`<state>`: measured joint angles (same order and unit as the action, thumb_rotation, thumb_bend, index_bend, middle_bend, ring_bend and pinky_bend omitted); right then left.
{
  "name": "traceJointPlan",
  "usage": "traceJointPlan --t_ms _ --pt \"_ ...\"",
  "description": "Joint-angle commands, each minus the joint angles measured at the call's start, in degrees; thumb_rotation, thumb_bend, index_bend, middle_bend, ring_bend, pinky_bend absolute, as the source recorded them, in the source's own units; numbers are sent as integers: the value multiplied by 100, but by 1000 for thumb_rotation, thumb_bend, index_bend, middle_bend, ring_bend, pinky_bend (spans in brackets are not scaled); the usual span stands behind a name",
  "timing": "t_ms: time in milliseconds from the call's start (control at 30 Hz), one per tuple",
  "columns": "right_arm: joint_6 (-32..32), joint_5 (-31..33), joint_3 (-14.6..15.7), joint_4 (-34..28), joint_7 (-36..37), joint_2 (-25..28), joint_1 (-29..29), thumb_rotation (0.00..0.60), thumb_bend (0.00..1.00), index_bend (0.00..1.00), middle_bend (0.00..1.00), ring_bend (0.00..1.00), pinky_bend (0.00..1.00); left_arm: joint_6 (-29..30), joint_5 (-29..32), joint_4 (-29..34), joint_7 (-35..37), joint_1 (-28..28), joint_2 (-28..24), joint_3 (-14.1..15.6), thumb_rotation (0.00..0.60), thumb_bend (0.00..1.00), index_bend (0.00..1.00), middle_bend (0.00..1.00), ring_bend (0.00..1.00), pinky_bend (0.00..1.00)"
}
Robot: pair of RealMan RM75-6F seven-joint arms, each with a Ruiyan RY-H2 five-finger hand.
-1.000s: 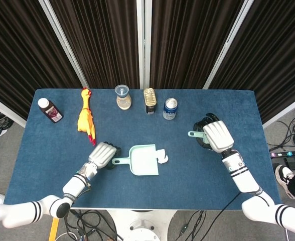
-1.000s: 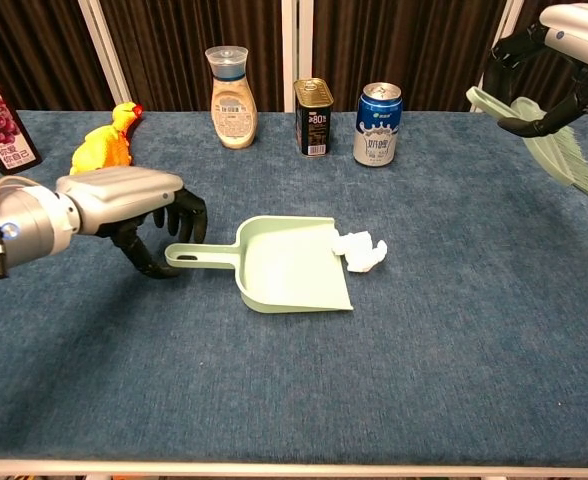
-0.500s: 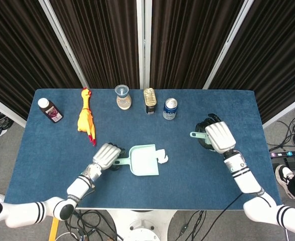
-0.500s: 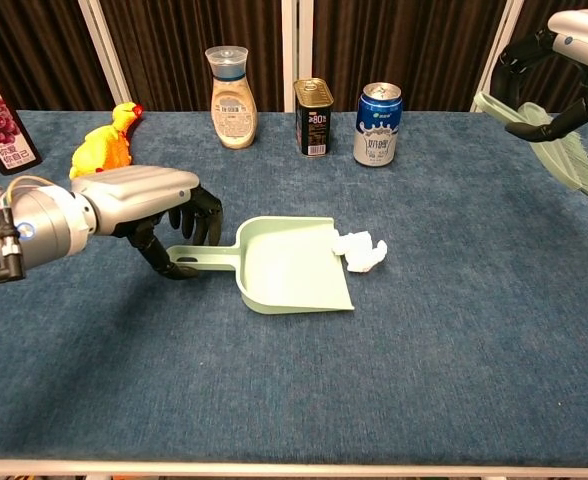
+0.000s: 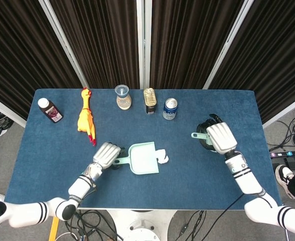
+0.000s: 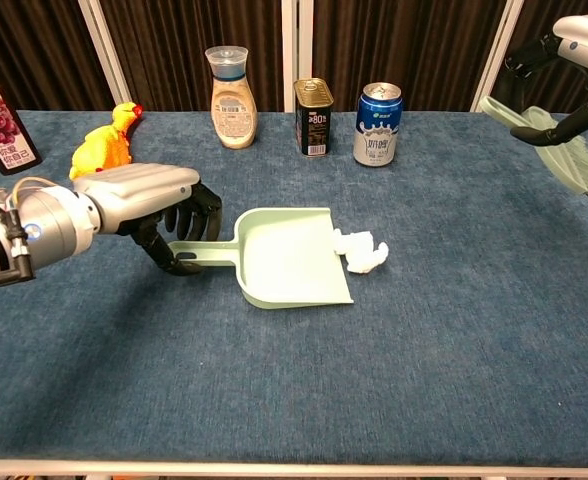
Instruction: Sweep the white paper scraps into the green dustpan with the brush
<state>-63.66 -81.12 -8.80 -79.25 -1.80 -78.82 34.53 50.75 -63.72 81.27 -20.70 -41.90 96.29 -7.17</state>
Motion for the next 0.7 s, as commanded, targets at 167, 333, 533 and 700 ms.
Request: traceJointPlan --t_ms 167,333,533,700 --pt "7 -81 31 -88 501 -16 -25 600 435 762 587 328 155 -98 -390 244 522 94 -497 166 600 354 587 609 498 442" --pt "101 -157 55 -285 1151 -1 -11 600 448 764 587 328 155 -283 -748 433 954 78 -897 290 600 353 587 608 498 437" --pt "167 -376 112 -372 1994 -243 74 600 456 766 588 328 155 -517 -841 456 1232 5 -1221 328 600 355 586 609 498 436" --pt "144 -582 131 -212 2588 -650 198 600 456 766 588 328 155 -865 -712 473 1580 -93 -1369 298 600 356 586 608 498 436"
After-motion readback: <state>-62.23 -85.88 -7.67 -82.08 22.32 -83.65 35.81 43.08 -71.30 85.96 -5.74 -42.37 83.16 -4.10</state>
